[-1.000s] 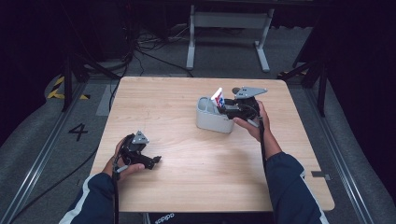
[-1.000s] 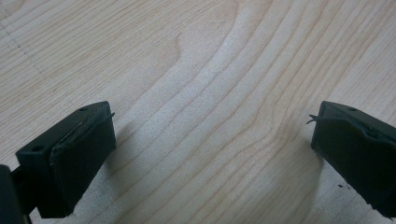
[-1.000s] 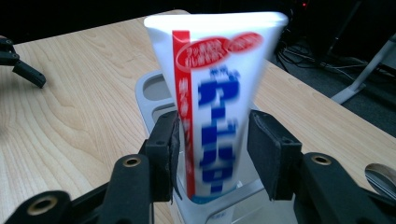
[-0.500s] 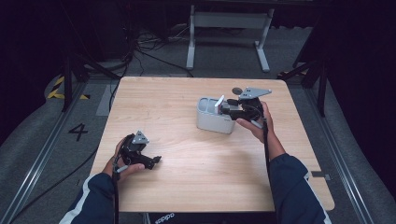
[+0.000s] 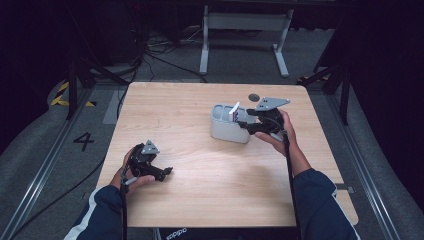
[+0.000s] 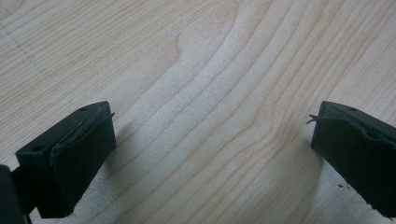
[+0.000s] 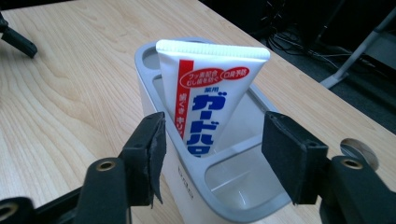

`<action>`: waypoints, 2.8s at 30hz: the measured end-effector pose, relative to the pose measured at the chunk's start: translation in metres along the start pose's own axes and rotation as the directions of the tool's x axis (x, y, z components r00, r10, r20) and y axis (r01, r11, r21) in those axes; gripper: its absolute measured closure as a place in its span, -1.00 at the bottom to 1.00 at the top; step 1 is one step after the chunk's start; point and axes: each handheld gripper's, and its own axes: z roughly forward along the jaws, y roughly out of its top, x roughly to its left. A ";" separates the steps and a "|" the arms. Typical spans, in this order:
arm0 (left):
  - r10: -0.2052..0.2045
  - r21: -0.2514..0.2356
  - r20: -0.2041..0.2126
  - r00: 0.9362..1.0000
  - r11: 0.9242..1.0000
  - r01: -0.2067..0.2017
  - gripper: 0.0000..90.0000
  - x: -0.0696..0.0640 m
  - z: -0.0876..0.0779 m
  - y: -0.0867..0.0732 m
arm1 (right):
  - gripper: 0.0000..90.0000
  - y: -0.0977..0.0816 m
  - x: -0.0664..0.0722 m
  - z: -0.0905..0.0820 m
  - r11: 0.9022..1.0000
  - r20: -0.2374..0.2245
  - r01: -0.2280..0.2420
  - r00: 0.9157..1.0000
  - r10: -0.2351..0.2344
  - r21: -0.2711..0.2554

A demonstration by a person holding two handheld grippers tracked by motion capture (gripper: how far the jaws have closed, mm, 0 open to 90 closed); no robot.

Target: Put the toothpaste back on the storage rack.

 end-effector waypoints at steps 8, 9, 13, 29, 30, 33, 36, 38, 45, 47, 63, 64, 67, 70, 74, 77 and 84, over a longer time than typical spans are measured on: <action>0.001 -0.001 -0.002 1.000 1.000 -0.001 -1.00 0.000 0.000 0.000 | -0.21 -0.001 0.005 -0.011 1.000 0.019 0.021 1.000 -0.021 0.013; 0.000 -0.001 -0.003 1.000 1.000 0.000 -1.00 0.000 0.000 0.000 | -0.22 -0.002 0.005 -0.013 0.999 0.022 0.026 0.999 -0.027 0.018; -0.001 0.000 -0.003 1.000 1.000 0.001 -1.00 0.000 0.000 0.000 | -0.25 -0.003 0.008 -0.021 0.999 0.030 0.035 0.999 -0.036 0.016; -0.002 0.000 -0.004 1.000 1.000 0.002 -1.00 0.000 0.000 0.000 | -0.45 -0.012 0.020 -0.047 0.995 0.107 0.074 0.991 -0.080 0.061; -0.003 -0.001 -0.003 1.000 1.000 0.003 -1.00 0.000 0.000 0.000 | -0.45 -0.014 0.021 -0.050 0.995 0.111 0.075 0.991 -0.081 0.060; -0.004 -0.002 -0.005 1.000 1.000 0.004 -1.00 -0.001 0.000 0.000 | -0.46 -0.017 0.021 -0.053 0.995 0.119 0.075 0.989 -0.082 0.059; -0.006 -0.004 -0.006 1.000 1.000 0.006 -1.00 -0.001 0.000 0.000 | -0.48 -0.025 0.021 -0.059 0.993 0.140 0.079 0.986 -0.090 0.083; -0.006 -0.002 -0.005 1.000 1.000 0.006 -1.00 -0.001 0.000 0.000 | -0.48 -0.028 0.021 -0.062 0.993 0.150 0.080 0.984 -0.093 0.088; -0.006 -0.002 -0.005 1.000 1.000 0.006 -1.00 -0.001 0.000 0.000 | -0.50 -0.041 0.023 -0.069 0.991 0.156 0.079 0.983 -0.094 0.104; -0.006 -0.002 -0.005 1.000 1.000 0.006 -1.00 -0.001 0.000 0.000 | -0.50 -0.045 0.024 -0.070 0.990 0.159 0.086 0.982 -0.103 0.115; -0.005 -0.002 -0.006 1.000 1.000 0.005 -1.00 -0.001 0.000 0.000 | -0.56 -0.080 0.024 -0.081 0.984 0.210 0.067 0.972 -0.102 0.167; -0.005 -0.002 -0.006 1.000 1.000 0.005 -1.00 -0.001 0.000 0.000 | -0.56 -0.082 0.024 -0.082 0.983 0.212 0.066 0.972 -0.102 0.170; -0.006 -0.004 -0.006 1.000 1.000 0.006 -1.00 -0.001 0.001 0.000 | -0.56 -0.088 0.024 -0.084 0.983 0.207 0.062 0.974 -0.098 0.174; -0.006 -0.002 -0.005 1.000 1.000 0.006 -1.00 -0.001 0.000 0.000 | -0.56 -0.095 0.024 -0.088 0.983 0.215 0.055 0.972 -0.093 0.176; -0.006 -0.002 -0.006 1.000 1.000 0.006 -1.00 -0.001 0.000 0.000 | -0.56 -0.104 0.024 -0.092 0.983 0.217 0.044 0.973 -0.084 0.181; -0.006 -0.002 -0.005 1.000 1.000 0.006 -1.00 -0.001 0.000 0.000 | -0.55 -0.113 0.023 -0.097 0.981 0.223 0.030 0.972 -0.074 0.193; -0.008 -0.003 -0.008 1.000 1.000 0.008 -1.00 -0.001 0.001 0.000 | -0.55 -0.136 0.017 -0.107 0.976 0.229 0.000 0.972 -0.051 0.217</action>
